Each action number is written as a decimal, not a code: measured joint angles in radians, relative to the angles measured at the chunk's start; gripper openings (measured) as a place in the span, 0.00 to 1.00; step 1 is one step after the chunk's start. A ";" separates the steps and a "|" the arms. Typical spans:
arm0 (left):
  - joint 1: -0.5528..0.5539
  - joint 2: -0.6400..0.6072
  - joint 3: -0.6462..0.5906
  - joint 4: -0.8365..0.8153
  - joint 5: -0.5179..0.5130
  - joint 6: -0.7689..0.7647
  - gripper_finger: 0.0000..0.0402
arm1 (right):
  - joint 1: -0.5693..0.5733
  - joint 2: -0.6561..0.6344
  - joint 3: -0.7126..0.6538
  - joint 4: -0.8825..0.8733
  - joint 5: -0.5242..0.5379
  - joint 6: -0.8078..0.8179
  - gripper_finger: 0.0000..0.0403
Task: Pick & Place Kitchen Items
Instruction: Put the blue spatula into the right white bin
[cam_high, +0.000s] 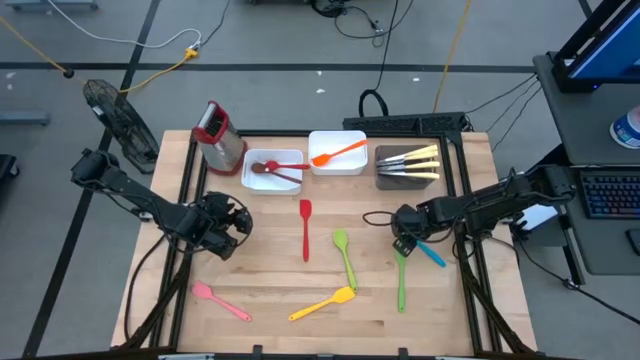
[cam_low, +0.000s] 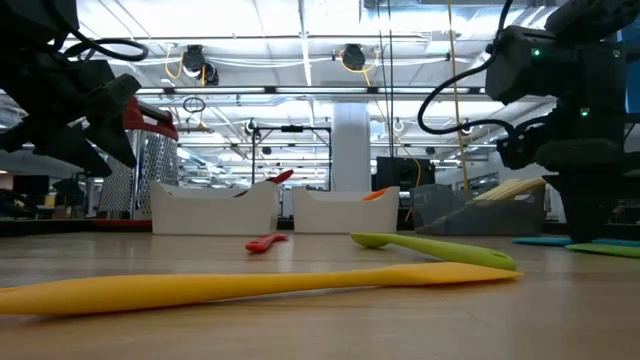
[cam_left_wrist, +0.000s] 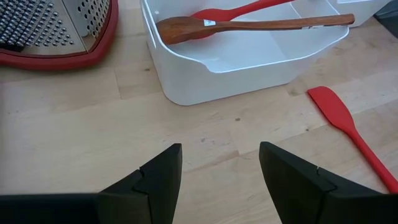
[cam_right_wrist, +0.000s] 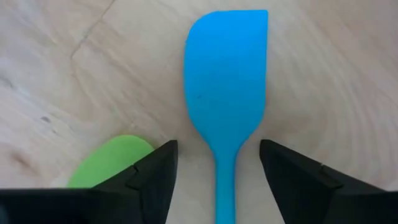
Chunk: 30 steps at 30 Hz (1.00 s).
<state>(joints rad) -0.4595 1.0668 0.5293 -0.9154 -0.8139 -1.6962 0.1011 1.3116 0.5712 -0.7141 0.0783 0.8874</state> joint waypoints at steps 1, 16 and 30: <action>0.000 0.000 0.000 0.000 0.000 0.000 0.54 | -0.003 0.000 -0.001 -0.002 0.005 0.001 0.55; 0.000 0.000 0.000 0.000 0.000 -0.006 0.54 | -0.041 0.002 -0.003 -0.008 0.057 0.066 0.06; 0.000 0.000 0.000 0.004 0.000 -0.010 0.55 | -0.041 -0.003 -0.004 -0.012 0.051 0.087 0.04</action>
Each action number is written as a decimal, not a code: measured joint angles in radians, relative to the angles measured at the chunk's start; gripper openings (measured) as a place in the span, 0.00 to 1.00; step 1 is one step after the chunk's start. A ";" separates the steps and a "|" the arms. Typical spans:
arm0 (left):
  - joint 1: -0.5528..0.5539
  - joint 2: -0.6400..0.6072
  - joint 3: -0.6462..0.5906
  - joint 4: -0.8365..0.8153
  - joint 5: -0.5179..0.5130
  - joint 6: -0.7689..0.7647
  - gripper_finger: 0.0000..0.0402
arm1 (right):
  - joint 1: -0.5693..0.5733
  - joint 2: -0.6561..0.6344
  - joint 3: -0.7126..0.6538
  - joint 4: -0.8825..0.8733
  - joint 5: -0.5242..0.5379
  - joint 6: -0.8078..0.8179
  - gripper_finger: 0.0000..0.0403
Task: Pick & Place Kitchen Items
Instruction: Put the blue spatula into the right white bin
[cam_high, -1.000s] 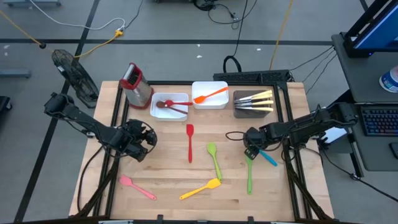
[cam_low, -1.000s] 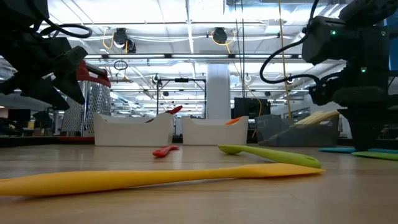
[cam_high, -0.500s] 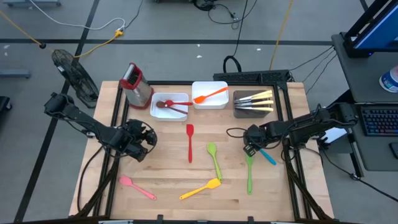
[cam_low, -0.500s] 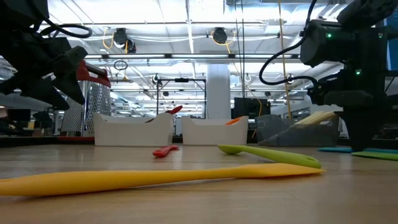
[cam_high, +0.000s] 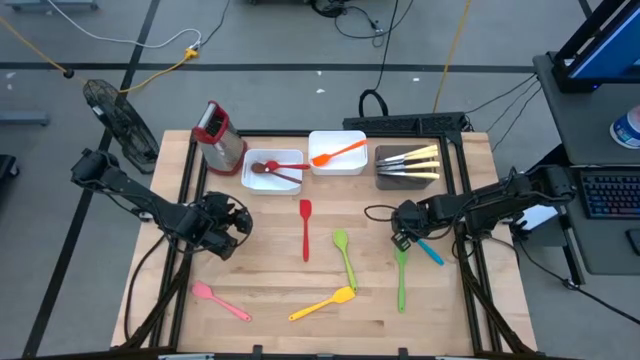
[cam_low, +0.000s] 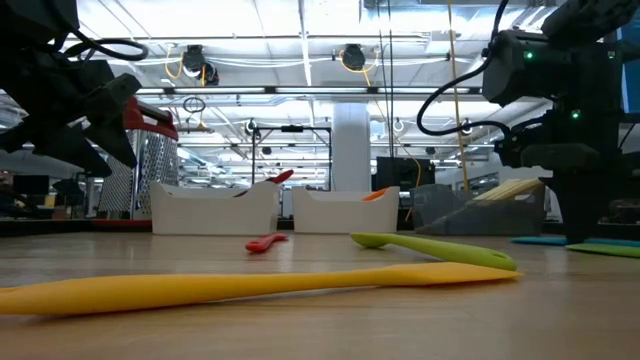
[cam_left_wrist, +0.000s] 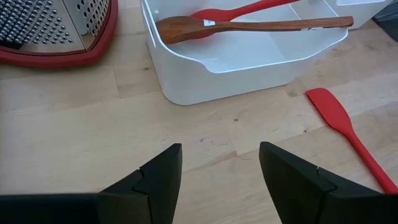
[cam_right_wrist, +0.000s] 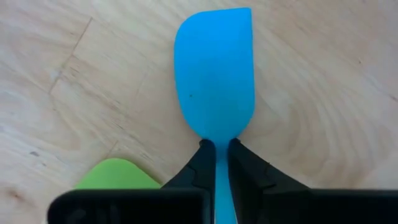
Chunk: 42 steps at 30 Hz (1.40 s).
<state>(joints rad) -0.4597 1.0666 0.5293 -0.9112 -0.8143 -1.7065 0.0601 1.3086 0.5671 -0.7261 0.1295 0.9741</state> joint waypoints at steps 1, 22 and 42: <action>0.000 0.000 0.000 0.000 0.000 0.000 0.55 | 0.000 -0.005 0.000 0.003 0.000 0.002 0.03; 0.000 0.000 0.000 0.005 -0.051 0.000 0.55 | -0.003 -0.108 -0.002 0.052 -0.038 -0.045 0.02; 0.000 0.000 0.000 0.036 -0.050 0.028 0.55 | 0.031 -0.090 0.000 -0.036 -0.198 -0.072 0.43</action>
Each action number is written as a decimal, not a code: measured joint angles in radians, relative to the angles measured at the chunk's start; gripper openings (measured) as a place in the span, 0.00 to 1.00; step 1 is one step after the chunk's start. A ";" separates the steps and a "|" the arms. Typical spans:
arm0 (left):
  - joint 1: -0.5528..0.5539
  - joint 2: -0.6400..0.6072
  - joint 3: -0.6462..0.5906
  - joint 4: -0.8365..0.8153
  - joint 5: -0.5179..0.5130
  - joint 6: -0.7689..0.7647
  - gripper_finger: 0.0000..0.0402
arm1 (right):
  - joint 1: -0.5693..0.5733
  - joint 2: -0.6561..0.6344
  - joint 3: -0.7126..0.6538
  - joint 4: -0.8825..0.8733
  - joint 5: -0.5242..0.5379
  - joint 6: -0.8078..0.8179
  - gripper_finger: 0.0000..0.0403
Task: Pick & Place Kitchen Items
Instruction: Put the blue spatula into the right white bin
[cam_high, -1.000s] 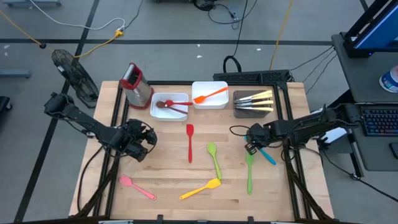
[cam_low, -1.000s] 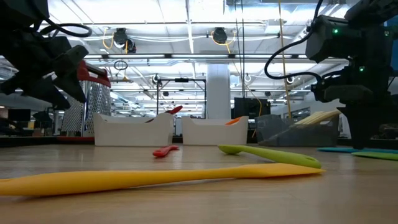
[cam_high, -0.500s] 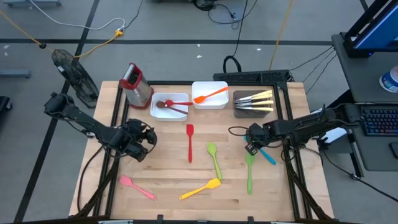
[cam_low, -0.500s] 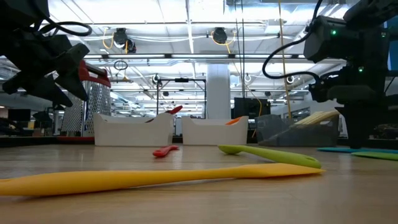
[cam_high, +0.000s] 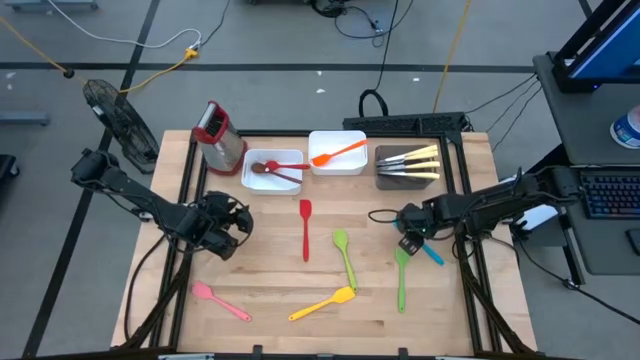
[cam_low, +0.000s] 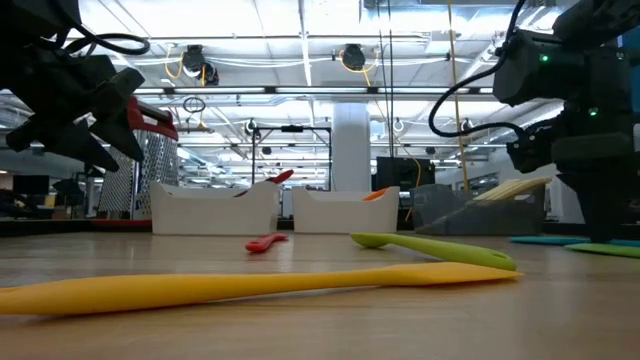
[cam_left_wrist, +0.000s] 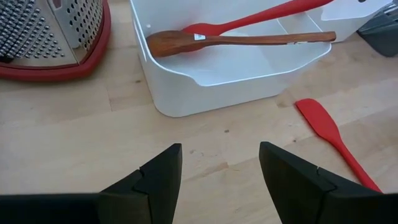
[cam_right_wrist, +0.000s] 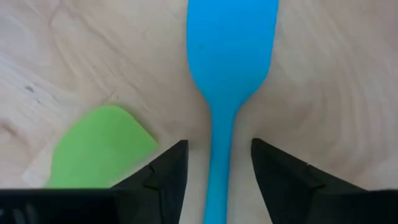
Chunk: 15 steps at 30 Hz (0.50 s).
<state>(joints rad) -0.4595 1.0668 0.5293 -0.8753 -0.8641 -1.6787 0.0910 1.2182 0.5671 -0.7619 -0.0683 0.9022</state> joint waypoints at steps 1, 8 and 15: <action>0.000 0.000 0.000 0.002 0.000 0.002 0.55 | 0.003 0.000 0.000 -0.010 0.000 0.008 0.43; 0.000 0.000 0.000 0.002 -0.001 0.003 0.55 | 0.044 0.000 -0.002 -0.140 -0.093 0.065 0.39; 0.000 0.000 0.000 0.000 -0.001 0.004 0.55 | 0.132 0.001 -0.006 -0.186 -0.188 0.155 0.37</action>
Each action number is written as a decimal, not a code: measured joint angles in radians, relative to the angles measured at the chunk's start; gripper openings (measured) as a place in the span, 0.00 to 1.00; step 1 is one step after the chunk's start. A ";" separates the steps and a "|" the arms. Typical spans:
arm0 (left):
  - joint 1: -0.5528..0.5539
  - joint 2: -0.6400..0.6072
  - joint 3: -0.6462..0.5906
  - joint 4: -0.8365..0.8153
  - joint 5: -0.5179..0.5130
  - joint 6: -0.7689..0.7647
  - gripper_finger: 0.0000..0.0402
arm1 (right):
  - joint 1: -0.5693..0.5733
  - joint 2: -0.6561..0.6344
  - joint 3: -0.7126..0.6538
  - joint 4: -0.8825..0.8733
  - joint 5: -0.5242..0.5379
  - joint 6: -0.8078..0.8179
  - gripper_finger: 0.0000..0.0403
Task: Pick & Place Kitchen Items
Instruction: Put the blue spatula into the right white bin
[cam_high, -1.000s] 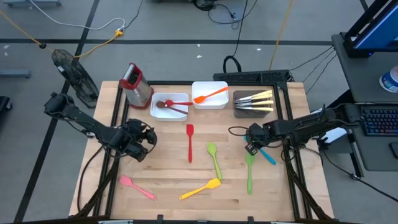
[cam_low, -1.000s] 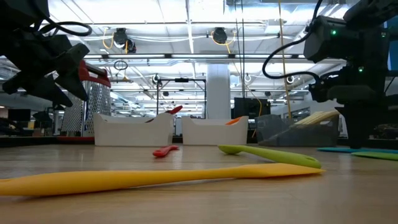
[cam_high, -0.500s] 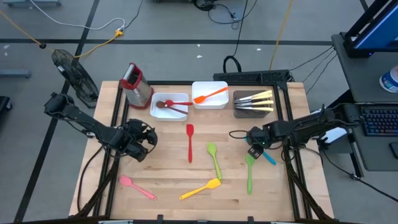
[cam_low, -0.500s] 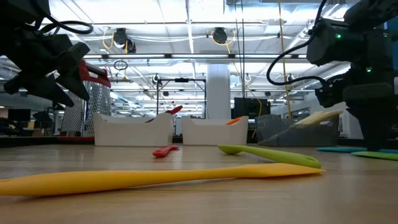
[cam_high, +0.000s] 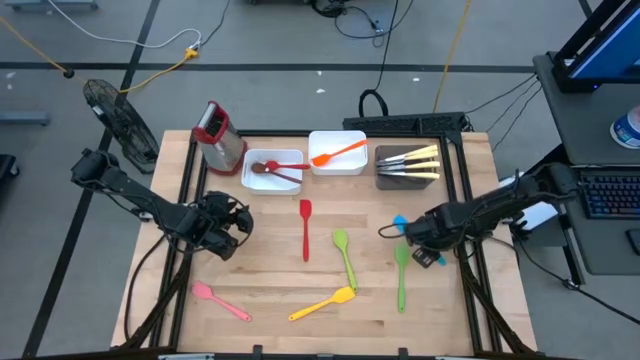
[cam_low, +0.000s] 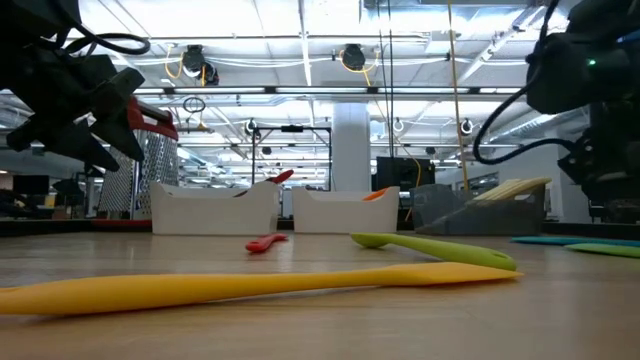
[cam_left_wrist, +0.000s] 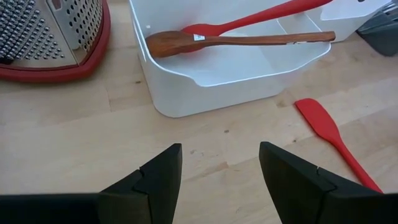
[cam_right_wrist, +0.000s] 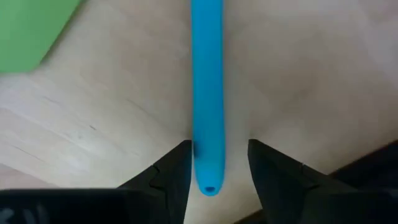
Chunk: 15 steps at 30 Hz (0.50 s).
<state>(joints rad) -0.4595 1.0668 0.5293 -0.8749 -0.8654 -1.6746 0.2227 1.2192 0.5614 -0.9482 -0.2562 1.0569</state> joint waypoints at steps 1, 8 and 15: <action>0.000 0.000 0.000 0.000 0.000 0.000 0.55 | 0.014 0.000 -0.003 0.004 0.001 0.016 0.37; 0.000 0.000 0.000 -0.001 -0.002 0.000 0.55 | 0.086 -0.002 -0.061 0.062 -0.048 0.121 0.36; 0.001 0.000 0.000 0.001 -0.010 0.000 0.54 | 0.098 -0.002 -0.100 0.101 -0.059 0.174 0.30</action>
<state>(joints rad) -0.4587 1.0668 0.5293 -0.8743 -0.8757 -1.6750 0.3206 1.2167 0.4609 -0.8473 -0.3149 1.2307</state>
